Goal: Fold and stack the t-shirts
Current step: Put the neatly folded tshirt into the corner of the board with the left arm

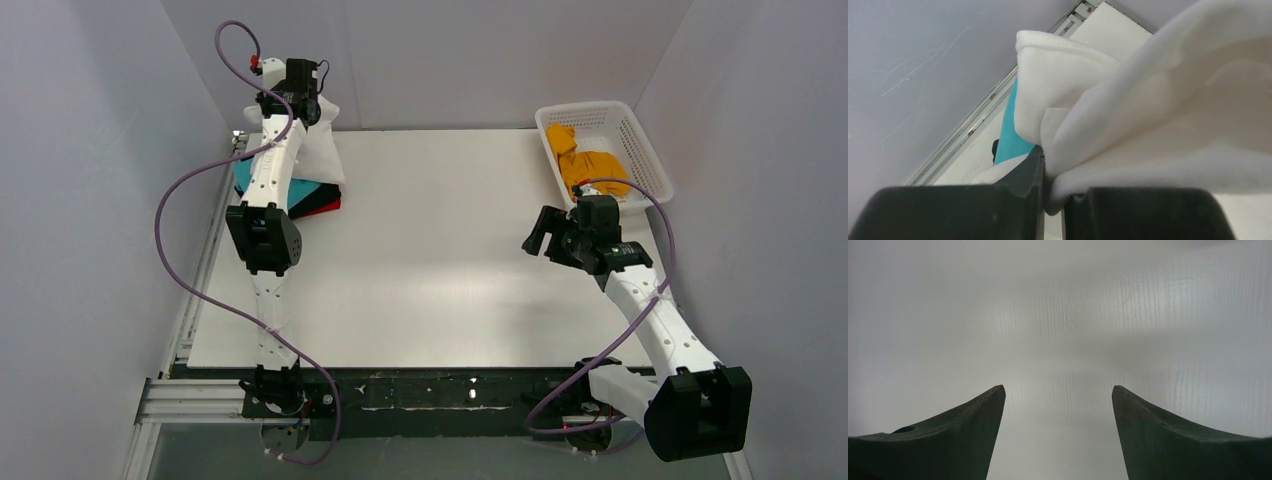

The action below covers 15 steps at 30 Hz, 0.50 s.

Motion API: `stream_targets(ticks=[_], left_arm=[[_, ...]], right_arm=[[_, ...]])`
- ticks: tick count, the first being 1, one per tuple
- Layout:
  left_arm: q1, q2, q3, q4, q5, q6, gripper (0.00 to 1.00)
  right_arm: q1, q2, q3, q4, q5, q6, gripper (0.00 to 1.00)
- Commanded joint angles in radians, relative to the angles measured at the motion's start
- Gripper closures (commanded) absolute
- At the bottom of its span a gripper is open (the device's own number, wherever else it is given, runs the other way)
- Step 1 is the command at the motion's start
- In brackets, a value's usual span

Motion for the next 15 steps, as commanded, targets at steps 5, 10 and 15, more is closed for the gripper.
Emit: stream_targets(ticks=[5,10,15], left_arm=[[0.072,-0.136,-0.079,-0.114,-0.028,-0.156,1.0],[0.108,-0.172,-0.195,-0.145,0.073,-0.255,1.0],[0.169,-0.187,-0.289,-0.137,0.153,-0.299,1.0]], right_arm=[[-0.005,0.037,0.07,-0.004,-0.037,0.013,0.15],[-0.005,0.048,0.08,-0.008,-0.051,0.016,0.15],[-0.005,0.056,0.084,-0.015,-0.052,0.016,0.15]])
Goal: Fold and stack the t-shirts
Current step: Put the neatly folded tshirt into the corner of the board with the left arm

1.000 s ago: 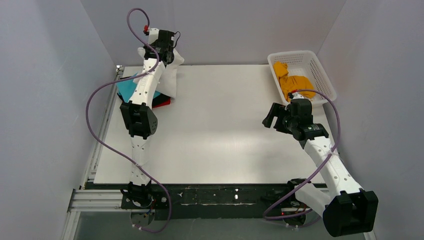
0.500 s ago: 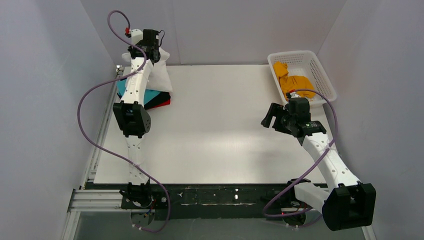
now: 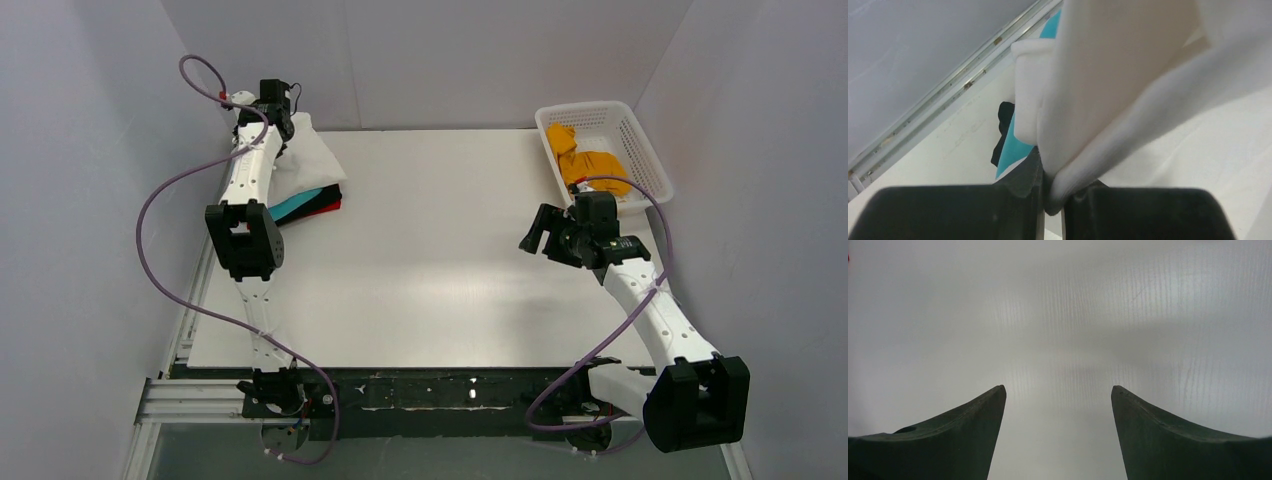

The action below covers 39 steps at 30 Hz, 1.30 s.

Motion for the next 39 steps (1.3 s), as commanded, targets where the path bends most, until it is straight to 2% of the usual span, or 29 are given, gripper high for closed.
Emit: stream_targets(ticks=[1,3,8,11,13,14,18,23,28,32,36,39], left_arm=[[0.062,-0.096,-0.069,-0.059,0.053,-0.069,1.0],[0.079,-0.092,-0.093,-0.042,0.093,-0.061,0.99],[0.119,-0.085,-0.156,0.011,0.174,-0.031,0.76],[0.132,-0.068,-0.155,0.021,0.202,0.01,0.39],[0.138,-0.056,-0.134,-0.002,0.207,0.023,0.1],[0.14,-0.055,-0.128,-0.007,0.21,0.029,0.03],[0.144,-0.071,-0.092,-0.037,0.233,0.046,0.02],[0.143,-0.144,-0.081,-0.052,0.364,0.066,0.02],[0.142,-0.233,-0.115,-0.055,0.646,0.077,0.02],[0.135,-0.281,-0.213,0.054,0.9,0.059,0.02],[0.129,-0.223,-0.206,0.094,1.065,0.041,0.02],[0.115,-0.147,-0.177,0.102,1.096,0.046,0.02]], right_arm=[[-0.005,0.007,0.049,0.001,-0.015,0.002,0.15],[-0.005,0.011,0.05,0.0,-0.017,0.003,0.15],[-0.005,0.024,0.058,-0.008,-0.019,0.002,0.15],[-0.005,0.033,0.061,-0.01,-0.023,0.002,0.16],[-0.005,0.041,0.066,-0.012,-0.027,0.002,0.16],[-0.005,0.044,0.068,-0.013,-0.03,0.003,0.16],[-0.005,0.053,0.082,-0.021,-0.038,0.003,0.16],[-0.005,0.042,0.082,-0.024,-0.033,0.002,0.16],[-0.005,0.01,0.08,-0.022,-0.005,-0.001,0.15],[-0.005,-0.019,0.062,-0.012,-0.008,0.0,0.15],[-0.005,-0.038,0.041,-0.01,-0.006,-0.004,0.14],[-0.005,-0.044,0.035,-0.01,0.008,-0.015,0.14]])
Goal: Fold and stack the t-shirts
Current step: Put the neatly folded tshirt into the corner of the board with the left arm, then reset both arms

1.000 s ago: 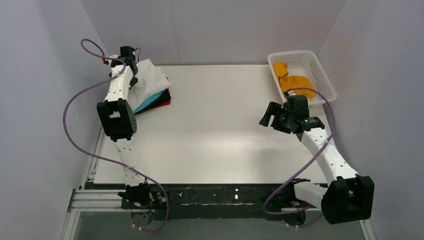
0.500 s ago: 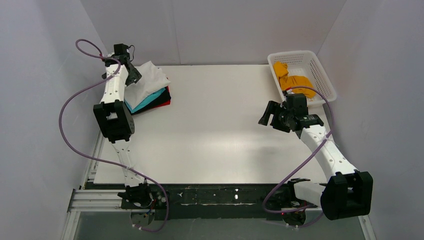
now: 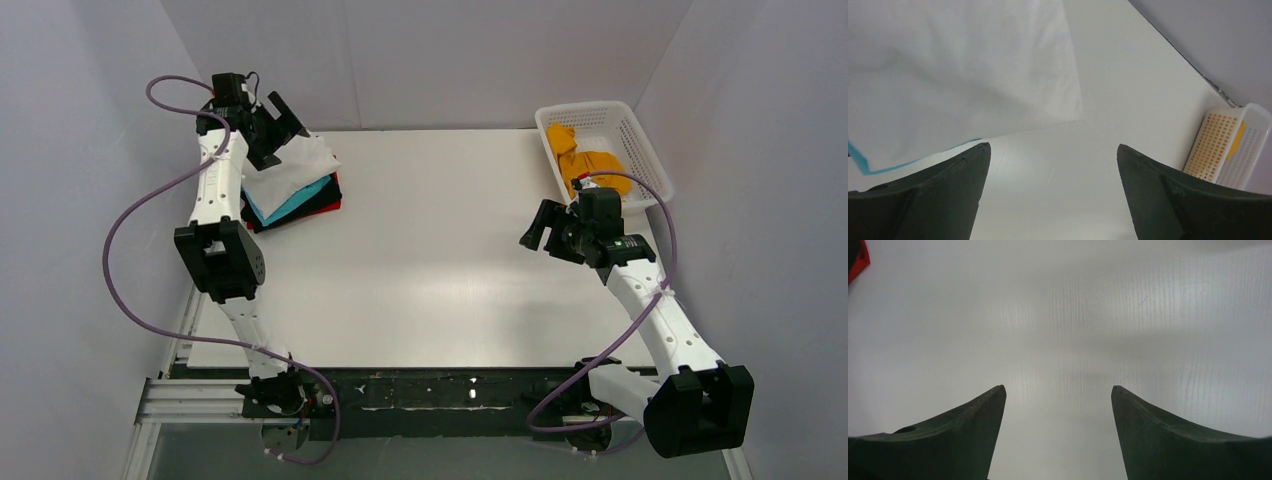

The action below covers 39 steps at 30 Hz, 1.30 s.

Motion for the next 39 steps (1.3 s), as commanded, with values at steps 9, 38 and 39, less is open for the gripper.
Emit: stream_targets(ticks=[9,38,39], left_arm=[[-0.036,0.237,-0.03,-0.026,0.199,0.1,0.02],[-0.275,-0.488,-0.466,-0.303,-0.16,0.088,0.02],[-0.317,-0.56,-0.562,-0.303,-0.207,0.055,0.02]], right_arm=[[-0.006,0.03,0.012,0.019,0.022,-0.028,0.14],[-0.005,-0.25,-0.052,-0.041,0.053,0.021,0.12],[-0.005,-0.28,-0.071,-0.042,0.057,0.03,0.12]])
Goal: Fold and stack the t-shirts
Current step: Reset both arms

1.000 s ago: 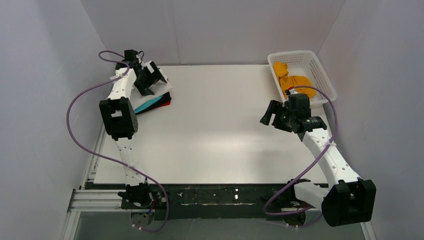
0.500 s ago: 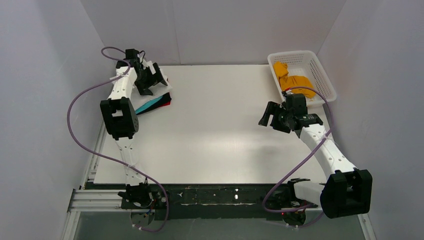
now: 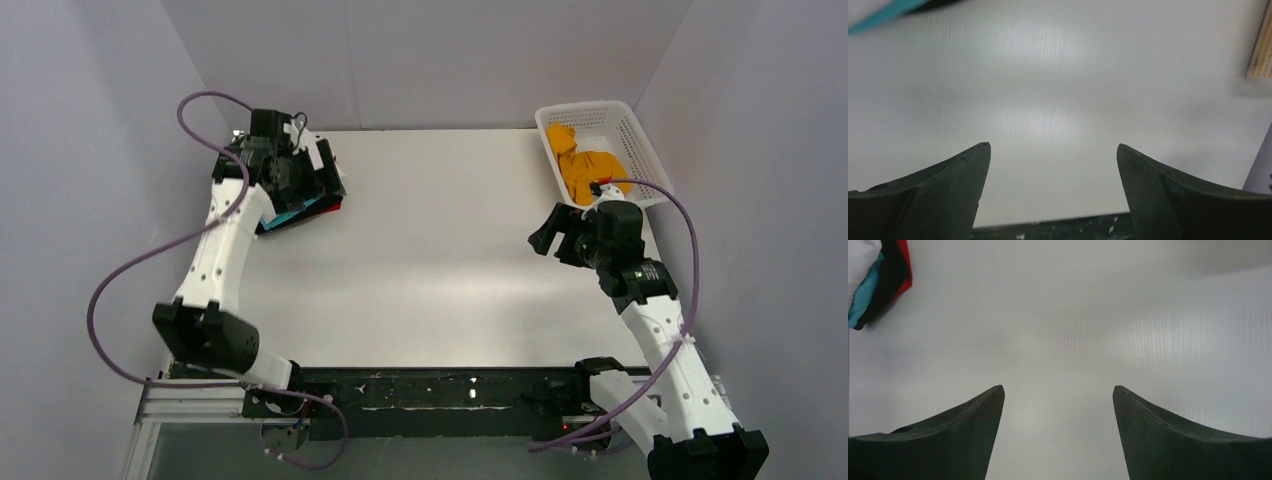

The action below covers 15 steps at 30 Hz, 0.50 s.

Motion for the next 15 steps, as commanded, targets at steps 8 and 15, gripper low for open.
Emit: stream_targets(ticks=[8,15], left_arm=[[-0.293,-0.714,-0.928,-0.101,-0.24,-0.281,0.02],[-0.292,-0.84,-1.016,-0.197,-0.293,-0.282,0.02]], right_arm=[[-0.005,-0.329,-0.237,-0.007,0.071,0.055,0.12],[-0.005,-0.421,-0.321,0.053,0.053,0.054,0.09]])
